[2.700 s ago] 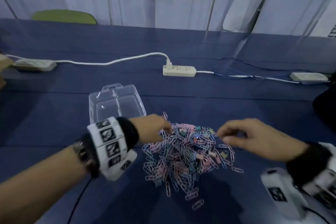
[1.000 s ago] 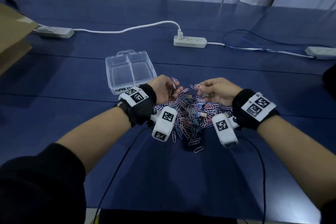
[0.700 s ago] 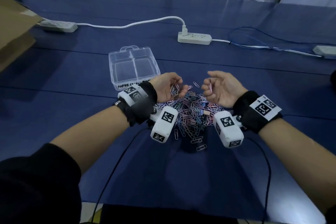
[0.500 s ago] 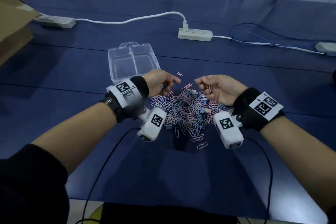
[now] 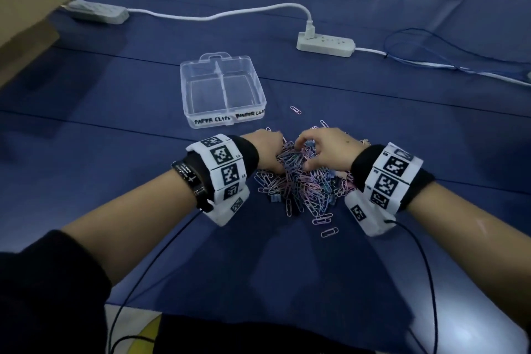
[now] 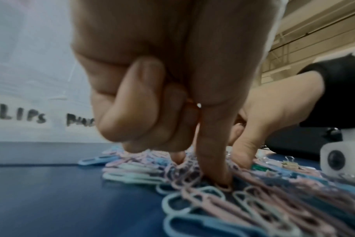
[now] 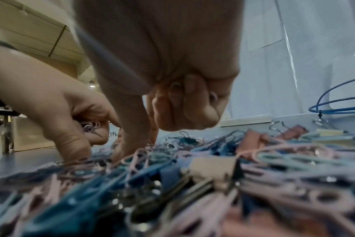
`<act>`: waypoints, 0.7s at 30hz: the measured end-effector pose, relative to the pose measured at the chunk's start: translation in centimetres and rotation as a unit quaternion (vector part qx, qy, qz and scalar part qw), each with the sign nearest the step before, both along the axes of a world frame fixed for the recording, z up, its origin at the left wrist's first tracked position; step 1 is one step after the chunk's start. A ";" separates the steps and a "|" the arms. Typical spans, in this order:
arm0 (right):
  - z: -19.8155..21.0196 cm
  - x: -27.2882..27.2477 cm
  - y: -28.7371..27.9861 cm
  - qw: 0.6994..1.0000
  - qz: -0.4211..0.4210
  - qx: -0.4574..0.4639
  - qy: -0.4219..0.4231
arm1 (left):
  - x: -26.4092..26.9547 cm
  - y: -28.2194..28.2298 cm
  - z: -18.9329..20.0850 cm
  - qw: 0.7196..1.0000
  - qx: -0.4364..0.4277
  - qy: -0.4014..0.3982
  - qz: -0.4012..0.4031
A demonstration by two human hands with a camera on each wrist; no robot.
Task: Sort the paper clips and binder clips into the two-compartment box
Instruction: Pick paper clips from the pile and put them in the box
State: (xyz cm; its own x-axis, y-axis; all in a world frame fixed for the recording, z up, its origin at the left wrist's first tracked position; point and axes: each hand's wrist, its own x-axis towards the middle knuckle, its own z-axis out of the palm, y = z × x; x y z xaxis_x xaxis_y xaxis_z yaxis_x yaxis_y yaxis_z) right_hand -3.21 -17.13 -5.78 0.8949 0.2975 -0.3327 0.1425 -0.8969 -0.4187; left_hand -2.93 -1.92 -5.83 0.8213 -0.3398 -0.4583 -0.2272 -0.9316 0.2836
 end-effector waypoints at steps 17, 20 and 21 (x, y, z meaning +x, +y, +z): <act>-0.6 0.1 -1.2 0.999 -0.044 -0.014 0.011 | 1.5 -0.6 -0.4 1.000 -0.010 -0.007 -0.009; -0.3 -0.1 -1.9 0.999 -0.051 -0.010 0.013 | 1.7 0.2 -0.2 0.982 -0.141 0.099 0.083; -0.3 -0.2 -2.1 0.998 -0.050 -0.009 0.020 | 1.6 0.3 -0.1 0.964 -0.189 0.148 0.119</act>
